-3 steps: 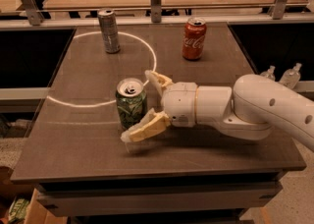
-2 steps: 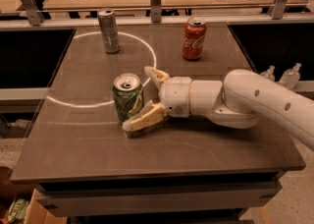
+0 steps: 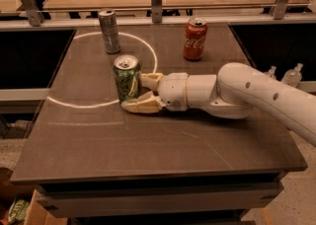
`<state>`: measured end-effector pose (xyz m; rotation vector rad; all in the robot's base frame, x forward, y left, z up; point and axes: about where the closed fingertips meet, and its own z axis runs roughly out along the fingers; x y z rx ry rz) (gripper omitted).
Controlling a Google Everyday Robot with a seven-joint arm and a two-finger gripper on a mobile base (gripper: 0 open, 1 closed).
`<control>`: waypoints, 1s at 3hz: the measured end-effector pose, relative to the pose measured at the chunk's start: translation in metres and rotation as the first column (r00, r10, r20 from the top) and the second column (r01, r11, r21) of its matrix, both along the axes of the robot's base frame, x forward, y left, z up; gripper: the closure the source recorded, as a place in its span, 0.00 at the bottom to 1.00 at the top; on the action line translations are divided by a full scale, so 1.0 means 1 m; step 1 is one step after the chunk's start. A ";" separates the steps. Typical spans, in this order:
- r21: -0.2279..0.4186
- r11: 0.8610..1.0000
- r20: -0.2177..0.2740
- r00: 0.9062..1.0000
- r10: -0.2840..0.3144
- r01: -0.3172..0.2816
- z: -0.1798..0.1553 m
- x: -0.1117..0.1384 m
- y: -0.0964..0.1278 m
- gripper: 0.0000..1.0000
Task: Knock green can over
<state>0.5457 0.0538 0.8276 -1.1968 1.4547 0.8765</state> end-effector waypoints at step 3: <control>-0.082 0.997 0.121 0.993 -0.003 0.013 0.044 -0.008 -0.018 1.00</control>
Offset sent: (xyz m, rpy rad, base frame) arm -0.0020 -0.0215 0.0314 -0.0420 -0.0425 -0.0213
